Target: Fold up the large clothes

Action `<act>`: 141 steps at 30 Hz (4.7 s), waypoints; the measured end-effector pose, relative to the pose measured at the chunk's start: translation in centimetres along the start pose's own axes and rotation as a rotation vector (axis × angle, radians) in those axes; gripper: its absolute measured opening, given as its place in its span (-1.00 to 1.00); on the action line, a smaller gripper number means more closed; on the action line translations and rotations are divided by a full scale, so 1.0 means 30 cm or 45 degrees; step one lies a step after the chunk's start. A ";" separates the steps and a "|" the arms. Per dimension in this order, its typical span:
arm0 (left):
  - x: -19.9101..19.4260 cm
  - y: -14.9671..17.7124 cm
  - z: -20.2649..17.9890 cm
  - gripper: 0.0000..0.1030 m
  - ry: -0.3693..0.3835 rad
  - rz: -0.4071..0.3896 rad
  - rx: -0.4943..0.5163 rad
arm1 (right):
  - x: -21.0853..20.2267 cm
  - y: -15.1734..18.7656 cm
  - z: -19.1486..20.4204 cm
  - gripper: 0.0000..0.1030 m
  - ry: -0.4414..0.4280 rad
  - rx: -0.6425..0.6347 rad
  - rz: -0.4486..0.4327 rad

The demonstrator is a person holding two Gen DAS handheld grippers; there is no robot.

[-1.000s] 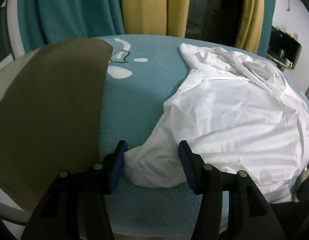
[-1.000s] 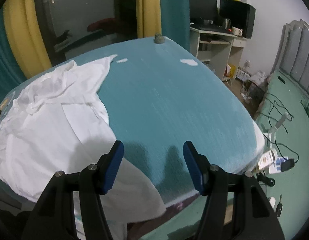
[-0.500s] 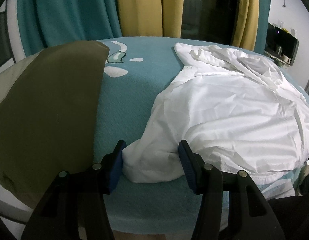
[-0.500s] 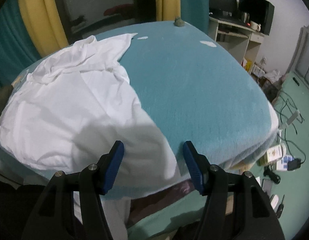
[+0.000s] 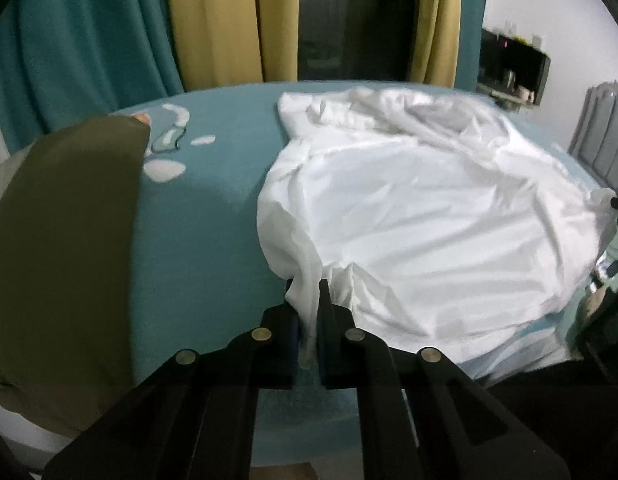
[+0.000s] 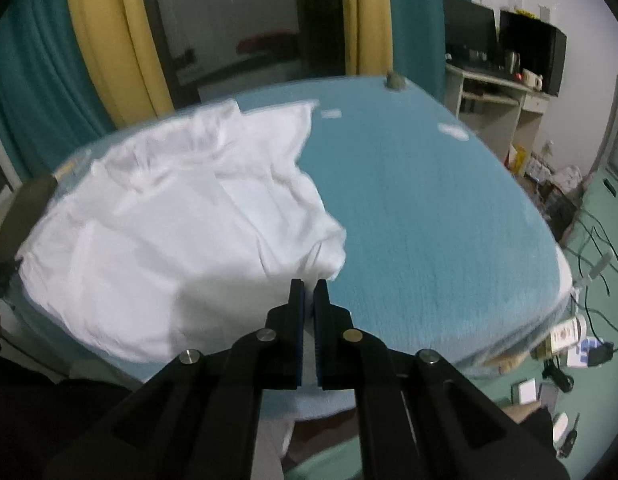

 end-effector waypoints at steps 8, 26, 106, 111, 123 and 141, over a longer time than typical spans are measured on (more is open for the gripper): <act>-0.133 -0.135 0.025 -0.86 0.049 -0.204 -0.120 | -0.036 -0.123 -0.010 -0.92 0.060 -0.025 -0.115; -0.136 -0.394 0.036 -0.86 0.079 -0.441 -0.191 | 0.007 -0.353 -0.098 -0.92 0.141 -0.028 -0.239; 0.574 -0.547 -0.471 -0.76 0.269 0.062 0.576 | 0.572 -0.530 0.503 -0.89 -0.108 -0.749 -0.064; 0.542 -0.607 -0.468 -0.94 0.325 0.021 0.536 | 0.539 -0.606 0.494 -0.98 -0.098 -0.692 -0.139; 0.492 -0.702 -0.474 -0.94 0.347 -0.033 0.470 | 0.572 -0.527 0.556 -0.59 -0.192 -0.829 -0.048; 0.462 -0.831 -0.484 -0.94 0.361 -0.132 0.395 | 0.648 -0.643 0.459 -0.86 -0.154 -0.752 -0.049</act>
Point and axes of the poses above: each gripper's, at about its wrist camera, not at the fingertips, and x roughly the way its jaws point, z to its left, y to its underside, the point moved 7 cm from there along x, roughly the way its jaws point, and after that the axes turned 8 degrees about -x, right-handed, at the moved point
